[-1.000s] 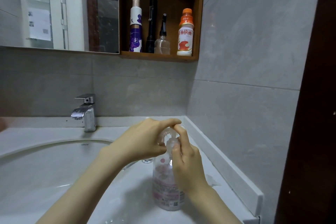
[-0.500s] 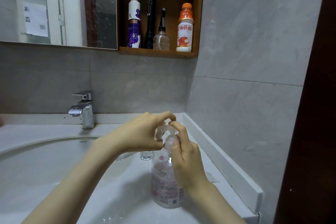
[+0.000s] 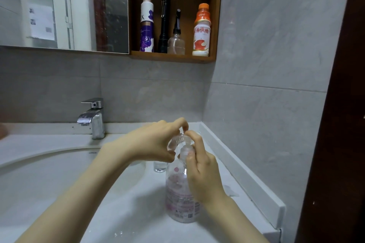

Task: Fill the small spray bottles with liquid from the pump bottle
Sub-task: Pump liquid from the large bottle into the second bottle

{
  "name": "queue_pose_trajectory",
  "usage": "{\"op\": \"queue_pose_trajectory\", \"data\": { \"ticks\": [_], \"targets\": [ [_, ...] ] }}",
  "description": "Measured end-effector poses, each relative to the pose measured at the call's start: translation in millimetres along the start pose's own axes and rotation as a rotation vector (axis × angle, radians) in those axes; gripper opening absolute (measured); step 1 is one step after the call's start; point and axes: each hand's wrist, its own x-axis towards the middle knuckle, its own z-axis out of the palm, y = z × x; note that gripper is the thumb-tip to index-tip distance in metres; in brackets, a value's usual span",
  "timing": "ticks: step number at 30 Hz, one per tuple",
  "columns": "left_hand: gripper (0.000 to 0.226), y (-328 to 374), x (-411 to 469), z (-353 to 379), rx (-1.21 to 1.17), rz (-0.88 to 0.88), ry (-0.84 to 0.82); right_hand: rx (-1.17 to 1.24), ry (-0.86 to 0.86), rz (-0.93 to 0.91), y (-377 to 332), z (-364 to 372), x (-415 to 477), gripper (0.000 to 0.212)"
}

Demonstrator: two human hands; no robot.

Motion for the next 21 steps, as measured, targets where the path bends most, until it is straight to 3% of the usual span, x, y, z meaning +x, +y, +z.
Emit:
{"op": "queue_pose_trajectory", "data": {
  "ticks": [4,15,21],
  "targets": [
    [0.067,0,0,4,0.004,0.050,0.059,0.004,0.012,0.000,-1,0,0,0.043],
    [0.055,-7,-2,23,-0.150,0.081,0.167,0.038,0.043,0.025,2,2,2,0.034],
    [0.051,-4,0,20,-0.269,0.067,0.130,0.012,0.041,0.023,1,2,-1,0.039]
  ]
}}
